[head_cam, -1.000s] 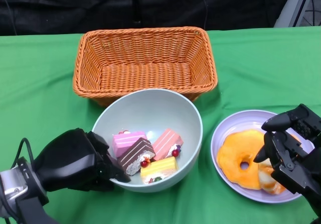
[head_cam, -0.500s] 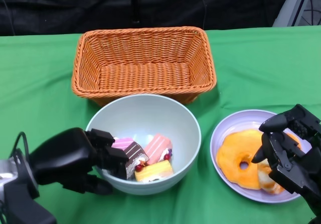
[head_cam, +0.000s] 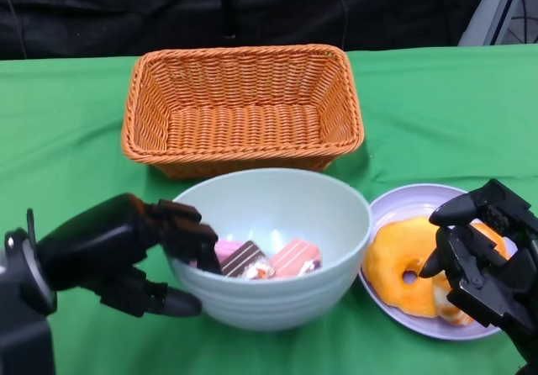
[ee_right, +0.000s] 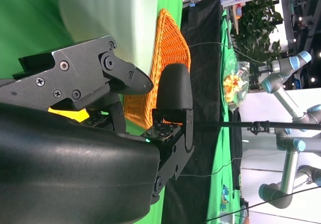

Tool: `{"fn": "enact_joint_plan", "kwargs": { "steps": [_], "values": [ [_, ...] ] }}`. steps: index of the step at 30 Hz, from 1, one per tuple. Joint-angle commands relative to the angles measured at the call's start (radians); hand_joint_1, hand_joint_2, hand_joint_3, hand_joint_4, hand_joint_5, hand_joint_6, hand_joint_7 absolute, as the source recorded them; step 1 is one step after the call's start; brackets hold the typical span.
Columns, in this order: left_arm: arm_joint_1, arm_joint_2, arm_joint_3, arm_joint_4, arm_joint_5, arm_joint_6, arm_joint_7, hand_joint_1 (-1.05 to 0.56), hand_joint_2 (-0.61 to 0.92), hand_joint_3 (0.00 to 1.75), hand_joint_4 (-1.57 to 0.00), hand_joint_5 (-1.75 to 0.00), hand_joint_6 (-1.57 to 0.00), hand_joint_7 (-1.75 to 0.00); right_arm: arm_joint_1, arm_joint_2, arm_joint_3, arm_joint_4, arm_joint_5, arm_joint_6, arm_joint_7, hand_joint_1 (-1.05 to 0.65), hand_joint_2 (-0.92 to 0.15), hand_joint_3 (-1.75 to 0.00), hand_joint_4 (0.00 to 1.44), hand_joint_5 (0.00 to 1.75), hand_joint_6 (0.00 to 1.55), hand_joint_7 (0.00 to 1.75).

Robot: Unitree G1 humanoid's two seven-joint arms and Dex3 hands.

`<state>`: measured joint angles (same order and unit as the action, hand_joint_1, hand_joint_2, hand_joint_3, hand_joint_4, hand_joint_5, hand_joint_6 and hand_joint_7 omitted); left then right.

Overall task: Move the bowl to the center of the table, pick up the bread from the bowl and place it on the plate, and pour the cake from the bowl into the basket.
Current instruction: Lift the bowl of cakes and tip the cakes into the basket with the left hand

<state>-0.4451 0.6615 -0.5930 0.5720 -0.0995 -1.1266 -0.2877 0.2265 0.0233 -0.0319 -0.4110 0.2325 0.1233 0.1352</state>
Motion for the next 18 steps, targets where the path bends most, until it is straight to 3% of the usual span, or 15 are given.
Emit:
{"fn": "enact_joint_plan", "kwargs": {
  "steps": [1, 5, 9, 18],
  "values": [
    [0.058, 0.041, 0.073, -0.206, -0.338, 0.204, -0.202, -0.18, 0.61, 0.96, -0.66, -1.64, -0.79, -1.12, -0.002, -0.017, -0.004, 0.003, -0.002, 0.002, 0.0, -0.03, -0.77, -0.85, 0.57, 1.75, 0.48, 1.49],
    [0.077, -0.03, 0.184, -0.257, -0.445, 0.304, -0.301, -0.17, 0.64, 0.98, -0.74, -1.59, -0.75, -1.26, -0.002, -0.02, -0.002, 0.002, -0.009, 0.01, -0.001, -0.04, -0.77, -0.84, 0.58, 1.75, 0.48, 1.49],
    [0.09, -0.105, 0.297, -0.271, -0.434, 0.374, -0.356, -0.17, 0.65, 0.97, -0.75, -1.64, -0.71, -1.35, -0.002, -0.021, -0.003, 0.007, -0.004, 0.008, 0.002, -0.04, -0.77, -0.84, 0.58, 1.75, 0.48, 1.5],
    [0.028, -0.264, 0.449, -0.211, -0.323, 0.416, -0.4, -0.11, 0.66, 0.94, -0.74, -1.64, -0.71, -1.3, -0.004, -0.018, 0.004, 0.023, -0.016, -0.001, 0.002, -0.05, -0.78, -0.83, 0.57, 1.75, 0.47, 1.51]
  ]
}}
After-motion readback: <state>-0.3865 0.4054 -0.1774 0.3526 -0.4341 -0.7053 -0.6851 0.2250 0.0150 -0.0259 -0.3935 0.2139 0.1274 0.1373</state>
